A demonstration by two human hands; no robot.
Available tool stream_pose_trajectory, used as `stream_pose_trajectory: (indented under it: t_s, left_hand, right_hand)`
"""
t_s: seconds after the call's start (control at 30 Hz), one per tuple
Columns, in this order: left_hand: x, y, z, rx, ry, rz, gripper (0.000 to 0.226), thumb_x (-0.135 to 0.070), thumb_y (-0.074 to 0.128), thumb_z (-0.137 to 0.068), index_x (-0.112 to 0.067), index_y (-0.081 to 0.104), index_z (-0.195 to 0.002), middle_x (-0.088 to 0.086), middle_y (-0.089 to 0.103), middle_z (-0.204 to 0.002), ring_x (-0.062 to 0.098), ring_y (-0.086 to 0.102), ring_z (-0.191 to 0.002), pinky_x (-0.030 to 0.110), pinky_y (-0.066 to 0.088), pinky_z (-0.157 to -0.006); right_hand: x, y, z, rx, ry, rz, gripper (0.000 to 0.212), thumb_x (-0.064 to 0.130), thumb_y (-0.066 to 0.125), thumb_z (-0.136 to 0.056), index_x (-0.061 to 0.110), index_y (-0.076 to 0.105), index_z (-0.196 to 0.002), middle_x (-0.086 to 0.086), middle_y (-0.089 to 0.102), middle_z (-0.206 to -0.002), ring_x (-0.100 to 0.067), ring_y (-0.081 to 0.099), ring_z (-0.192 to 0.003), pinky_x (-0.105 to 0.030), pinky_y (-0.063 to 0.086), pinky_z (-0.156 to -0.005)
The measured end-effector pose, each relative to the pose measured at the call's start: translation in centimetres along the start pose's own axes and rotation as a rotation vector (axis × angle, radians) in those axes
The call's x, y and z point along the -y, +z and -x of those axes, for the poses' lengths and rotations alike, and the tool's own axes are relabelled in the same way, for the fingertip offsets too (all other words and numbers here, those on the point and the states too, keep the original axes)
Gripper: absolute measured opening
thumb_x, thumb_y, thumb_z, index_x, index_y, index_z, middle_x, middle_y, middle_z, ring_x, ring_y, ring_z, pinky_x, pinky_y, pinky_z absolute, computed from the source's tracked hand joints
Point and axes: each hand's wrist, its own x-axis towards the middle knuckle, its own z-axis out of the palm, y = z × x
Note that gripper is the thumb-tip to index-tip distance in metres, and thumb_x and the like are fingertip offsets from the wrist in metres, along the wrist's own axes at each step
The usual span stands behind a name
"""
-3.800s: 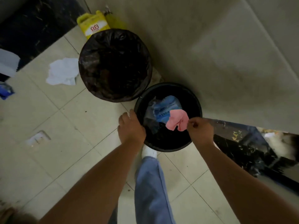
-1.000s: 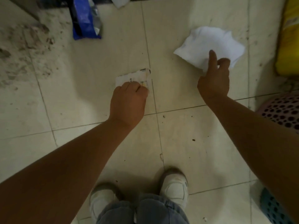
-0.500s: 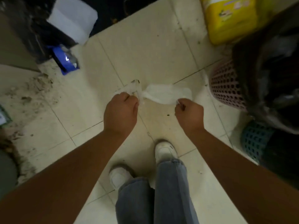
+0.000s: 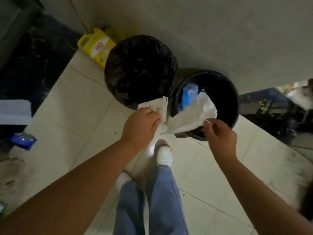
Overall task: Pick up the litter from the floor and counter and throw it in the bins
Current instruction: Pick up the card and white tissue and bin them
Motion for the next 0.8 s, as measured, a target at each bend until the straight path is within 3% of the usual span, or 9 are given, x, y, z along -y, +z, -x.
stream_pose_trajectory:
  t_s: [0.03,0.1,0.23,0.33,0.43,0.53,0.67,0.8]
  left_hand:
    - [-1.9,0.8,-1.3,0.012,0.033,0.013,0.009,-0.001,0.063,-0.077,0.006,0.069,-0.074,0.025,0.067,-0.071,0.038,0.064,-0.064,0.038,0.053,-0.054]
    - [-5.1,3.2,-3.9,0.036,0.079,0.046,0.012,-0.002,0.060,-0.083,0.006,0.068,-0.081,0.025,0.067,-0.080,0.038,0.063,-0.076,0.040,0.052,-0.064]
    - [-8.1,10.1,-9.2,0.128,0.049,0.036,0.021,-0.011,0.049,-0.093,0.000,0.067,-0.097,0.020,0.065,-0.099,0.033,0.057,-0.095,0.040,0.045,-0.077]
    - [-8.0,15.4,-12.2,0.244,0.018,-0.097,0.026,-0.016,0.043,-0.096,-0.005,0.064,-0.106,0.016,0.064,-0.109,0.029,0.054,-0.102,0.040,0.043,-0.084]
    - [-7.1,18.9,-13.2,0.460,-0.078,-0.285,0.030,-0.022,0.043,-0.095,-0.011,0.052,-0.122,0.011,0.054,-0.127,0.027,0.046,-0.118,0.038,0.038,-0.096]
    - [-6.0,19.2,-12.2,0.617,-0.160,-0.406,0.034,-0.018,0.045,-0.093,-0.013,0.047,-0.127,0.009,0.046,-0.136,0.027,0.037,-0.127,0.040,0.030,-0.107]
    - [-4.8,15.9,-10.1,0.579,-0.266,-0.439,0.038,-0.022,0.040,-0.095,-0.016,0.041,-0.133,0.007,0.037,-0.146,0.026,0.026,-0.137,0.042,0.023,-0.112]
    - [-2.3,11.8,-7.9,0.320,-0.420,-0.356,0.042,-0.029,0.036,-0.097,-0.020,0.035,-0.139,0.004,0.031,-0.152,0.025,0.019,-0.142,0.043,0.018,-0.115]
  right_hand:
    - [-0.9,-1.9,-1.1,-0.032,0.030,-0.022,0.017,0.015,0.055,-0.087,0.006,0.065,-0.096,-0.006,0.062,-0.075,-0.015,0.057,-0.066,0.000,0.037,-0.055]
    - [-3.0,-4.7,-3.6,-0.046,0.091,-0.052,0.019,0.017,0.051,-0.089,0.008,0.063,-0.101,-0.010,0.065,-0.083,-0.022,0.059,-0.076,-0.018,0.041,-0.065]
    - [-8.0,-5.2,-8.7,0.052,0.098,0.086,0.024,0.012,0.050,-0.088,0.005,0.060,-0.110,-0.019,0.068,-0.091,-0.030,0.061,-0.084,-0.025,0.040,-0.073]
    - [-11.6,-3.0,-11.8,0.324,0.105,0.265,0.032,0.011,0.050,-0.088,0.005,0.053,-0.119,-0.021,0.067,-0.104,-0.034,0.060,-0.098,-0.028,0.043,-0.078]
    - [-13.6,-0.7,-13.4,0.653,0.145,0.482,0.044,0.014,0.048,-0.088,0.008,0.038,-0.130,-0.022,0.058,-0.119,-0.036,0.053,-0.109,-0.034,0.045,-0.085]
    - [-13.4,0.3,-13.4,0.752,0.110,0.682,0.034,0.018,0.046,-0.088,0.006,0.044,-0.120,-0.020,0.054,-0.118,-0.036,0.051,-0.108,-0.039,0.046,-0.085]
    - [-10.3,-0.2,-12.9,0.708,-0.110,0.803,0.038,0.029,0.038,-0.093,0.010,0.042,-0.126,-0.016,0.050,-0.129,-0.035,0.042,-0.120,-0.042,0.038,-0.098]
    - [-5.8,0.1,-12.4,0.643,-0.356,0.758,0.054,0.041,0.029,-0.094,0.018,0.016,-0.142,-0.009,0.014,-0.155,-0.032,0.006,-0.142,-0.047,0.009,-0.116]
